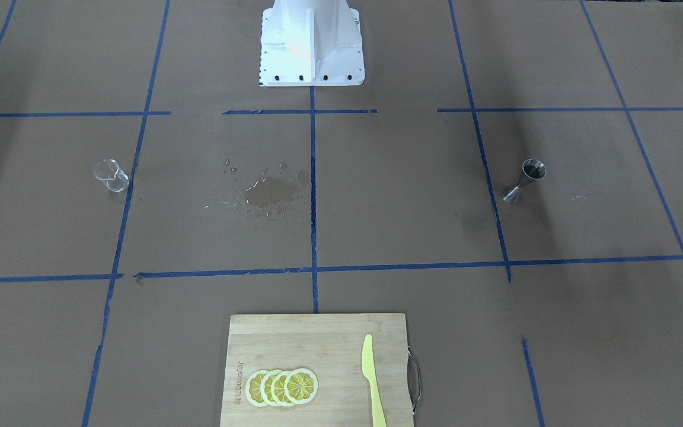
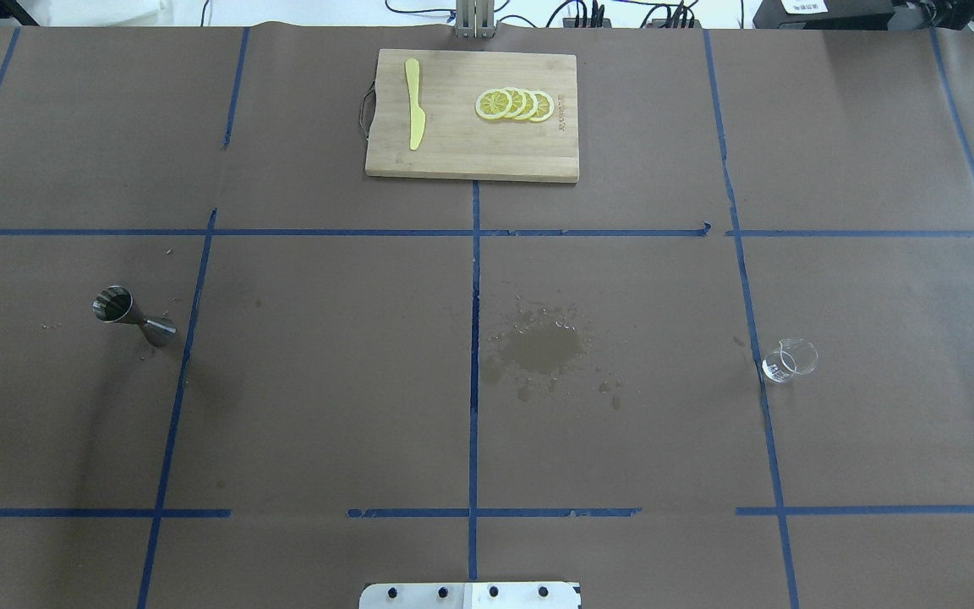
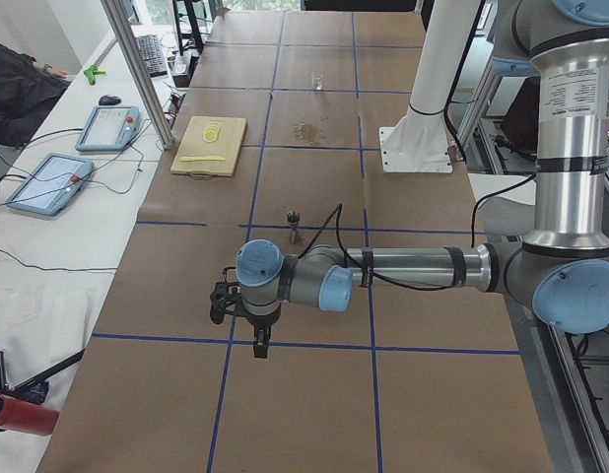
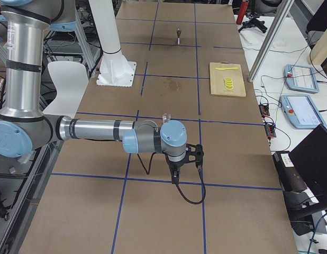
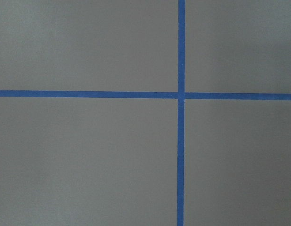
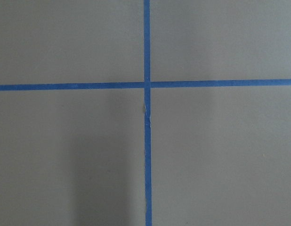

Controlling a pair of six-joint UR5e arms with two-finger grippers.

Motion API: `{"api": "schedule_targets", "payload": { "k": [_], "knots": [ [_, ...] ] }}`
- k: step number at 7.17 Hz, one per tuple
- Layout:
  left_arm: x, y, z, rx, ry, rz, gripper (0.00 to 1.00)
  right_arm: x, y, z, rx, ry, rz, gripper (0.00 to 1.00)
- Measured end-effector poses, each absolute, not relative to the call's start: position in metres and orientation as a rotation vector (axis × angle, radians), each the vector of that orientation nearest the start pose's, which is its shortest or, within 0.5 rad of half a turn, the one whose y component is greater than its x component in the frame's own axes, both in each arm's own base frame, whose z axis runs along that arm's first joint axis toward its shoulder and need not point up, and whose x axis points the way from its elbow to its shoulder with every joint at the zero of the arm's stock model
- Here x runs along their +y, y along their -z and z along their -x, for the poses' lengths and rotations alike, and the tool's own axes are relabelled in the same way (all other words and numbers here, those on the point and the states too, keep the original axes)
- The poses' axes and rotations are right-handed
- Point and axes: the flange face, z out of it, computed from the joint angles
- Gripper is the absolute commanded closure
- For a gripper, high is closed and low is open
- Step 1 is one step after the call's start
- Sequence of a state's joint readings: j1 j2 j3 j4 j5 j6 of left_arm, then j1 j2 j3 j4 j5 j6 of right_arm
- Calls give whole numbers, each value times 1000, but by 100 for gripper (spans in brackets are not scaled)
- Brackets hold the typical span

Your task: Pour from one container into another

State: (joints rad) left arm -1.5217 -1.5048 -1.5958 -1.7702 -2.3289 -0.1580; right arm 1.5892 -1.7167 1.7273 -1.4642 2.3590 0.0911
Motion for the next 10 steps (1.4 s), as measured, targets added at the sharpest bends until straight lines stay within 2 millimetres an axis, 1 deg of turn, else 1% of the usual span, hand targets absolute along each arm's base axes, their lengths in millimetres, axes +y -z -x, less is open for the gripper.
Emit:
{"api": "schedule_targets", "payload": {
  "k": [4, 10],
  "knots": [
    [-476, -664, 41, 769, 43, -68, 0, -435, -637, -71, -793, -57, -82, 0],
    [-477, -663, 41, 771, 40, -72, 0, -434, -638, -70, -794, -57, -81, 0]
  ]
}}
